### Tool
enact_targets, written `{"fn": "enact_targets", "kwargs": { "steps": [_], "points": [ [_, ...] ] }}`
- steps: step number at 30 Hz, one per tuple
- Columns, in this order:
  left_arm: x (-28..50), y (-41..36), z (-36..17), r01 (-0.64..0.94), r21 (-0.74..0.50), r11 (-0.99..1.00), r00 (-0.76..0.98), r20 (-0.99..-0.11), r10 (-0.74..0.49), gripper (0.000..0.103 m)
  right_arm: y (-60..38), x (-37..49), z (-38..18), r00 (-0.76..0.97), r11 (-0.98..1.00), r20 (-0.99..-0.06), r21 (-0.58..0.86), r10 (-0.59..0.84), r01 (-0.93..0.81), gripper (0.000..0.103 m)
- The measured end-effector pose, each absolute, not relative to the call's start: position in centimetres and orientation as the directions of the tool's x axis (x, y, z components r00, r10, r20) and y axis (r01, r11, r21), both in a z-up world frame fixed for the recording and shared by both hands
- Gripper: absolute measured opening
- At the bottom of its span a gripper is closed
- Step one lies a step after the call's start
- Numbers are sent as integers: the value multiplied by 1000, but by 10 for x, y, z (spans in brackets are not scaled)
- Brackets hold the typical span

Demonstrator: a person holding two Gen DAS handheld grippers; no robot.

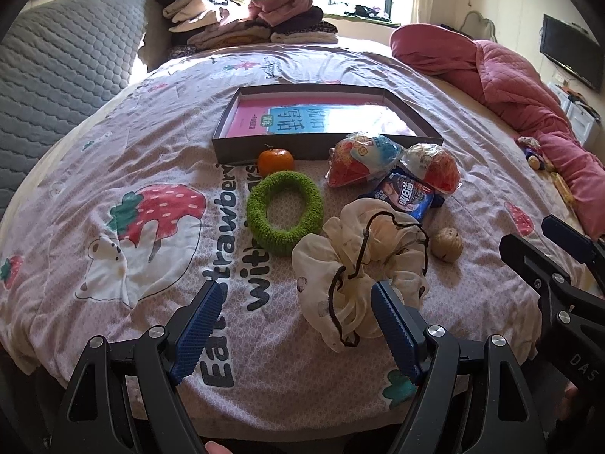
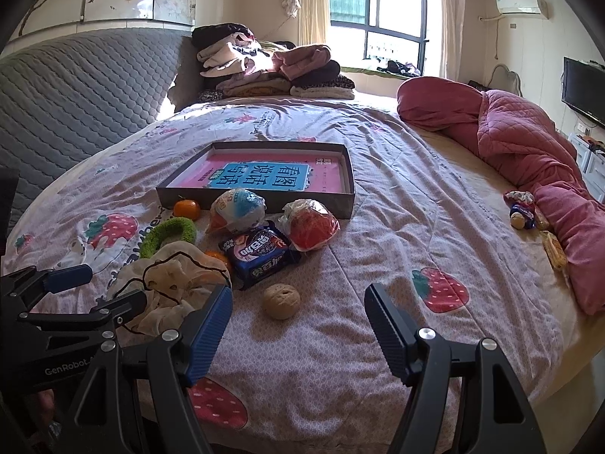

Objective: Organize objects
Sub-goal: 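Move left tool to the cream scrunchie while right tool moves to the walnut, then close left tool on the scrunchie while right tool closes on the walnut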

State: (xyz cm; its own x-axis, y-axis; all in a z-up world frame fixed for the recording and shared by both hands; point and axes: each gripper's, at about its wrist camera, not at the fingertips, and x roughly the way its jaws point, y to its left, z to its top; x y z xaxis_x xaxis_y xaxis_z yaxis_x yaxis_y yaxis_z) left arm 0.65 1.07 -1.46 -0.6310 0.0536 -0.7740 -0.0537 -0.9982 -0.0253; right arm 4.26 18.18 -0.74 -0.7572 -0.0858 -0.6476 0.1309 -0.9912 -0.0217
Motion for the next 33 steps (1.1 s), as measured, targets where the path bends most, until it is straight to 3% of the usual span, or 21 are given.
{"fn": "enact_targets", "kwargs": {
  "steps": [26, 33],
  "points": [
    [-21, 0, -54, -25, -113, -993, -596, -796, 106, 81, 182, 1, -62, -680, -986, -724, -1, -115, 168, 71],
    [-25, 2, -59, -27, -93, -995, -615, -784, 90, 75, 177, -8, -70, -673, -982, -730, -13, -119, 188, 62]
  ]
}}
